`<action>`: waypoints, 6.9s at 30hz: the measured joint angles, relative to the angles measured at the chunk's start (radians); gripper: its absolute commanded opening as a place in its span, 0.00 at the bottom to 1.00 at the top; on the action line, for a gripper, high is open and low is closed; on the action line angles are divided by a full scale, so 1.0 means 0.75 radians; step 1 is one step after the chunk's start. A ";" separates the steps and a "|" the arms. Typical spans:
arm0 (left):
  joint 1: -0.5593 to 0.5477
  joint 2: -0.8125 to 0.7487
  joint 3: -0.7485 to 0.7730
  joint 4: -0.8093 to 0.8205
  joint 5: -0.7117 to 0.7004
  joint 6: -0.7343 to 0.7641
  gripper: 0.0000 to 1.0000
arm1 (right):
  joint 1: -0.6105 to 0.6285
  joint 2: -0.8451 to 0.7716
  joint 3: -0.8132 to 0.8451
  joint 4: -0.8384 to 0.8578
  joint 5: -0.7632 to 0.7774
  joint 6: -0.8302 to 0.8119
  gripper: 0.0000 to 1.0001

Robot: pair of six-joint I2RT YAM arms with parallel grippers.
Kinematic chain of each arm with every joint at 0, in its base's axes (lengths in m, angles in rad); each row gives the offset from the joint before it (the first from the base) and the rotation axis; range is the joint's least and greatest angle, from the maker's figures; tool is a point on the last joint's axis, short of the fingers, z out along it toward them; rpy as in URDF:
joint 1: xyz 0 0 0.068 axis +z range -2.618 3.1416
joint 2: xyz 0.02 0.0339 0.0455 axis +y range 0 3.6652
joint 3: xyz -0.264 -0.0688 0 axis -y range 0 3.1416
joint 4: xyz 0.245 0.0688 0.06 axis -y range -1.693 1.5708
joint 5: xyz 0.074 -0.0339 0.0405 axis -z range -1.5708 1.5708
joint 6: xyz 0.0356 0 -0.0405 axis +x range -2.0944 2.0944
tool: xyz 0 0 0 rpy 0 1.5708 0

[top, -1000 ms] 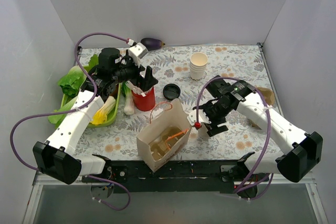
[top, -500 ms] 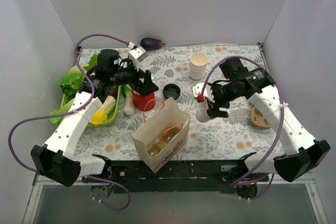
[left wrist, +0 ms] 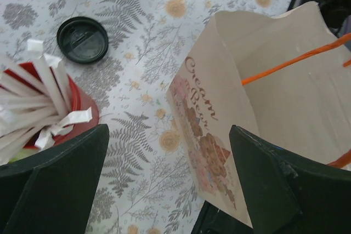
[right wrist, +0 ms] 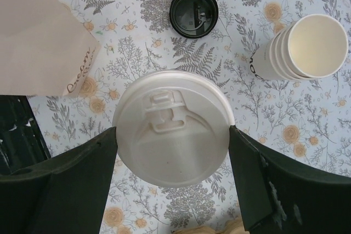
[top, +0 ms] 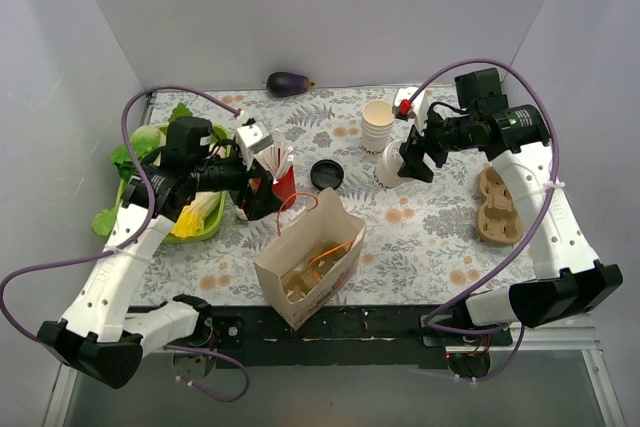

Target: Pack the takeout coffee

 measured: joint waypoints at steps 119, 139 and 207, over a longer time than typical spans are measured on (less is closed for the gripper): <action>-0.478 0.849 0.681 0.121 0.049 -0.079 0.43 | -0.084 -0.745 -0.070 0.036 -0.058 0.361 0.01; -0.478 0.774 0.565 0.328 -0.008 -0.281 0.56 | -0.084 -0.463 -0.001 -0.080 -0.144 -0.008 0.01; -0.408 0.550 0.222 0.518 -0.039 -0.372 0.61 | 0.581 -0.667 -0.685 0.021 0.382 -0.663 0.01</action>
